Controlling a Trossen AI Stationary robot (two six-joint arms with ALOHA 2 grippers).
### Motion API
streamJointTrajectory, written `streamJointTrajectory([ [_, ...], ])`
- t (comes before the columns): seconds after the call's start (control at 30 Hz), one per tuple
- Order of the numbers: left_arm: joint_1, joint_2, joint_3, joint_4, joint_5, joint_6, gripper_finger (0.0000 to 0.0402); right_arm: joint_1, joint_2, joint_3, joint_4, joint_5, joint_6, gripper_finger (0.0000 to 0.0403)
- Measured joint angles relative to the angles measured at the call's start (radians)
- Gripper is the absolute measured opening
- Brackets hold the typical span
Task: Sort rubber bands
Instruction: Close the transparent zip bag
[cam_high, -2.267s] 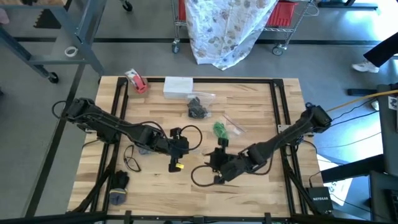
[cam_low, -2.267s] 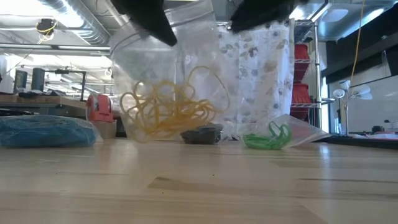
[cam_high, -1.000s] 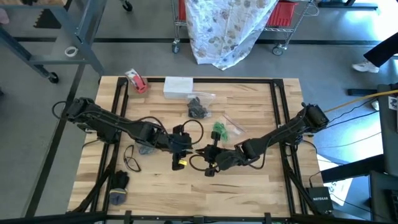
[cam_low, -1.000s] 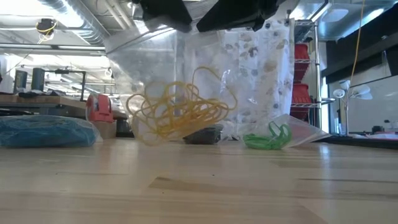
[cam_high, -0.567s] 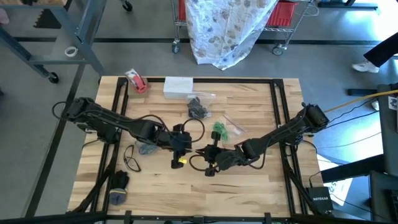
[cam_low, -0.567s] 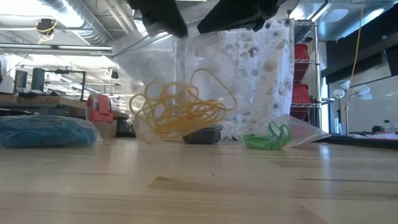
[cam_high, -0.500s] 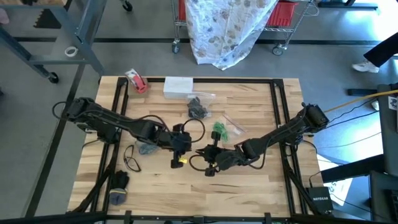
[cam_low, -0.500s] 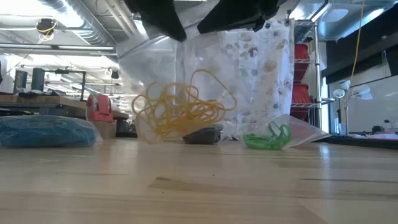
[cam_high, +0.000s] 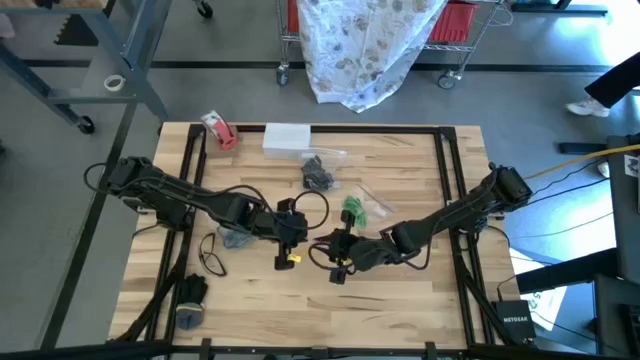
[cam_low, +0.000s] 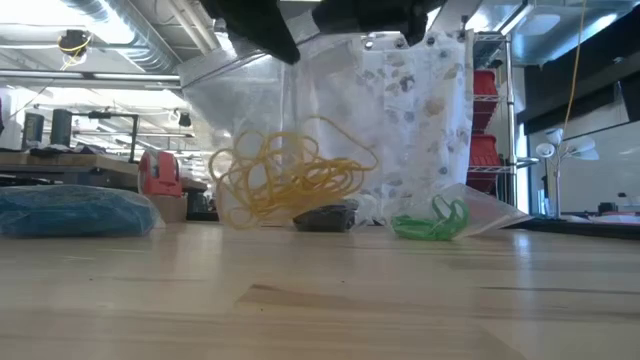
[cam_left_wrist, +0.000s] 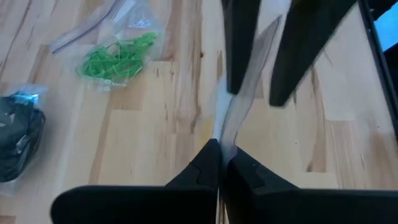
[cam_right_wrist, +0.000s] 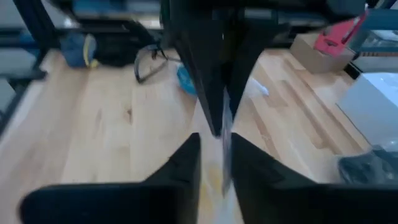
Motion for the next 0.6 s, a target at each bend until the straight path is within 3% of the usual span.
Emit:
streamJointTrajectory([
  [0.13, -0.010, 0.000, 0.000, 0.027, 0.000, 0.002, 0.0001, -0.009, 0.011, 0.000, 0.025, -0.024, 0.004, 0.0116],
  [0.27, -0.012, 0.000, 0.000, 0.023, -0.003, 0.002, 0.0001, -0.014, 0.028, 0.000, 0.030, -0.029, 0.002, 0.0117],
  [0.37, -0.016, 0.000, 0.000, 0.025, -0.004, 0.003, 0.0000, -0.014, 0.032, 0.000, 0.040, -0.027, -0.004, 0.0089],
  [0.5, -0.016, 0.000, 0.000, 0.025, -0.003, 0.006, 0.0000, -0.014, 0.033, 0.000, 0.037, -0.027, -0.006, 0.0022],
  [0.6, -0.016, 0.000, 0.000, 0.025, -0.003, 0.010, 0.0000, -0.014, 0.033, 0.000, 0.036, -0.012, -0.011, 0.0007],
])
